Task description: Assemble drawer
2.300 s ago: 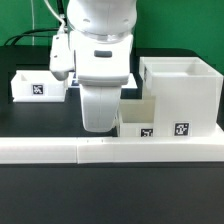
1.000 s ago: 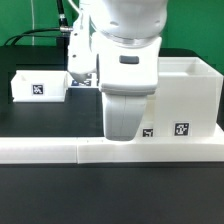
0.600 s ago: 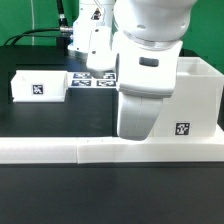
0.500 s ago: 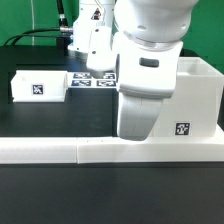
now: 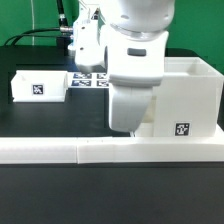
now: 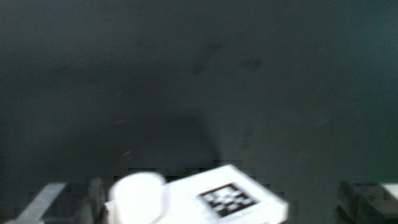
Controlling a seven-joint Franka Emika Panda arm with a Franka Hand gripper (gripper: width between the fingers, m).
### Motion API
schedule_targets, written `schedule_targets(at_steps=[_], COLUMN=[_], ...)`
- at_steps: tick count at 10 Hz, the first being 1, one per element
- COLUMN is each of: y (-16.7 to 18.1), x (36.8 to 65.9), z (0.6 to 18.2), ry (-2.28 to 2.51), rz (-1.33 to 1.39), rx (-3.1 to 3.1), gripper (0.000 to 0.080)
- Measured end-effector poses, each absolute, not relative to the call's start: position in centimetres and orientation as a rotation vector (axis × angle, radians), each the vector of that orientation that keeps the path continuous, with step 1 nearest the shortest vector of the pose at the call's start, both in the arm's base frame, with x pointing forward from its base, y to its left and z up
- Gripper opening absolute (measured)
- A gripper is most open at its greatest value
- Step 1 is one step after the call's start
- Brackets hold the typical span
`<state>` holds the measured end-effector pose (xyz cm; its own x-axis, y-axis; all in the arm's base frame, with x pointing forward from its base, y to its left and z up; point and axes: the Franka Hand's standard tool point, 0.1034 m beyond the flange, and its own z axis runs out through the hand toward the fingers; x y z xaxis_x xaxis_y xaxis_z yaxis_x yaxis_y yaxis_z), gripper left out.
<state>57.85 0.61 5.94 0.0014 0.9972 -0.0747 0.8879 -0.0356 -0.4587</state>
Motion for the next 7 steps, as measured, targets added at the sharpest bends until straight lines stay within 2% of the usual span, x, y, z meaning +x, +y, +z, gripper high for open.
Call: schedule_targets(at_steps=[2,7], y=[0.1,-0.4], x=[55.8,55.9], z=[6.4,5.8], ry=[-1.968,-1.887], rz=[0.544,0.452], rx=[-2.012,-2.002], gripper=[0.0649,0.0649])
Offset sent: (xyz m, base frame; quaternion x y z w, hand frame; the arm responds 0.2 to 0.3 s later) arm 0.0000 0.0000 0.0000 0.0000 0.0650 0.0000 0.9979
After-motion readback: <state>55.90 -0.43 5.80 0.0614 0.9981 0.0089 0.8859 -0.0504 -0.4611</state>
